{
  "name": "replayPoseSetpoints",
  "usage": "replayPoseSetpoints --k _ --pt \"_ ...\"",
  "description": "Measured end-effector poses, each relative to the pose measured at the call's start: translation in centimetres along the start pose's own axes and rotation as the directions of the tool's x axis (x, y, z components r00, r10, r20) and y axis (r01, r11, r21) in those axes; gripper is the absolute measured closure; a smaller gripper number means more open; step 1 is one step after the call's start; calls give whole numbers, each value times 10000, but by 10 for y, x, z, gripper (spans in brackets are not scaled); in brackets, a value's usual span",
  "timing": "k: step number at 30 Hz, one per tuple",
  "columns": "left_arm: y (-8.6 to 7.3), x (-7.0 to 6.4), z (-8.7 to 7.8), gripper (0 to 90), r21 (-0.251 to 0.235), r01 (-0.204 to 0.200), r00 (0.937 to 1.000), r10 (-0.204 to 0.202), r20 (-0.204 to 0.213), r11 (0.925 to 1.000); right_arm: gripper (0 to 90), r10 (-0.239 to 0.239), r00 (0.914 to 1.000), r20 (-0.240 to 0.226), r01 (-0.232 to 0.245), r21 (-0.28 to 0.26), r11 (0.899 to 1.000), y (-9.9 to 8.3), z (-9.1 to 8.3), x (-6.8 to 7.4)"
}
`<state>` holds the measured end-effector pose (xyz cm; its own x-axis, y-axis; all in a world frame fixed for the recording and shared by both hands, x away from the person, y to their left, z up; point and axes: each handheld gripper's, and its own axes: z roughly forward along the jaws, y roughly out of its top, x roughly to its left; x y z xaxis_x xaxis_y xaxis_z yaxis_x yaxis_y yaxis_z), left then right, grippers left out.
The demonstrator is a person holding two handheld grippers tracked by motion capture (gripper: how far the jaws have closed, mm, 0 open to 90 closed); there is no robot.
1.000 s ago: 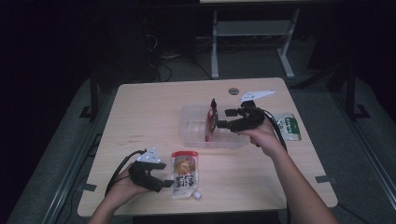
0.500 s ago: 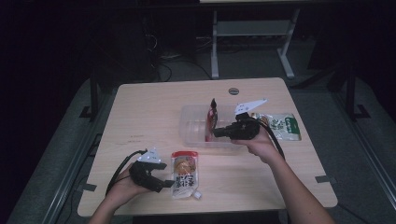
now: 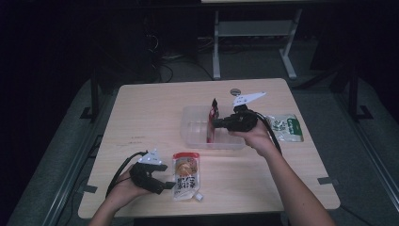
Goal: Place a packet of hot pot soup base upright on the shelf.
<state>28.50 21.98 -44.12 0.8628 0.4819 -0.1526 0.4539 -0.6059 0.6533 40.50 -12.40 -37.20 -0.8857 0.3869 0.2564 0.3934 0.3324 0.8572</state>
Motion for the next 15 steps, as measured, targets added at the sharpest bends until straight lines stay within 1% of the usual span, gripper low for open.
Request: replayPoseSetpoints --k 4,6,7,8,9,10,12,13,15 --pt "0 1 0 240 -16 35 10000 -35 -27 10000 800 -63 9999 -101 62 -84 9999 -4 -9 9" --pt "0 1 -1 240 -8 -26 10000 26 -43 10000 747 -61 9999 -131 62 52 10000 -7 -13 12" --pt "0 1 -1 240 26 -35 10000 35 -46 10000 717 -112 9999 -56 112 141 9998 -9 -16 15" --pt "0 0 -1 240 19 37 10000 -37 -23 10000 685 -148 9999 -24 148 210 9997 -11 -19 17" --pt "0 1 -1 240 24 -12 10000 12 -35 10000 644 -118 9999 -41 119 315 9994 -13 -22 20" --pt "0 1 -1 240 -35 60 10000 -61 -29 10000 608 -159 9999 21 158 468 9988 -15 -24 23" --pt "1 2 -1 240 12 -47 10000 47 -63 10000 548 -210 9996 187 195 740 9971 -20 -29 27" --pt "1 2 -1 240 -12 -27 10000 27 -76 10000 522 -193 9996 229 174 807 9966 -22 -30 29" --pt "1 2 -2 241 -21 -44 9999 43 -105 10000 487 -270 9986 458 224 968 9950 -28 -33 32"
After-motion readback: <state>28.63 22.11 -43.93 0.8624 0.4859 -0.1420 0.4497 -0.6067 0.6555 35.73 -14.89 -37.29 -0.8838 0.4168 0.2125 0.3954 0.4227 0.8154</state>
